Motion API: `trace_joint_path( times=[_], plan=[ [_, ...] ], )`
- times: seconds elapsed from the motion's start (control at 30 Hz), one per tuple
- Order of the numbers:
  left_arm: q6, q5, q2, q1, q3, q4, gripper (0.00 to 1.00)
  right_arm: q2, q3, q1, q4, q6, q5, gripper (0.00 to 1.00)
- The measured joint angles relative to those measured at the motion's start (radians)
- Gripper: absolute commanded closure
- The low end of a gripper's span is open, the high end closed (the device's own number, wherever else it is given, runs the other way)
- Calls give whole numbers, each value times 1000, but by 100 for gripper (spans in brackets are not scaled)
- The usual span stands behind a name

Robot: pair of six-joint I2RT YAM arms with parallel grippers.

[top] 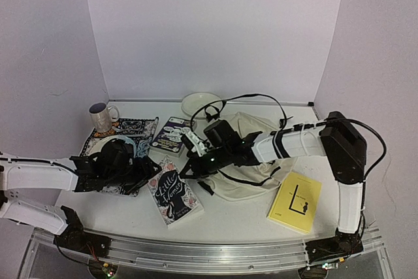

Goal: Pack the student bag
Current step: Pick up the book from the center of the board, then pass from the right arm to the left

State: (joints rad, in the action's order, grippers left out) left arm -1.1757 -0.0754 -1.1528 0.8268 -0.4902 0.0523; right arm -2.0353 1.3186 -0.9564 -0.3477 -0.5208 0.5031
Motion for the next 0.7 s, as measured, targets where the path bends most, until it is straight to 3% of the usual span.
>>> trace_joint_path(
  times=[0.23,0.5,0.7],
  plan=[
    [-13,-6,-31,0,29,-44,21,99,-83,36,-27,0,-3,100],
    [-6,-3,-93,0,77,-230,16,182,-176,74,-39,-4,-10,100],
    [1,31,-184,-1,91,-437,18,224,-193,102,-46,-4,-9,100]
  ],
)
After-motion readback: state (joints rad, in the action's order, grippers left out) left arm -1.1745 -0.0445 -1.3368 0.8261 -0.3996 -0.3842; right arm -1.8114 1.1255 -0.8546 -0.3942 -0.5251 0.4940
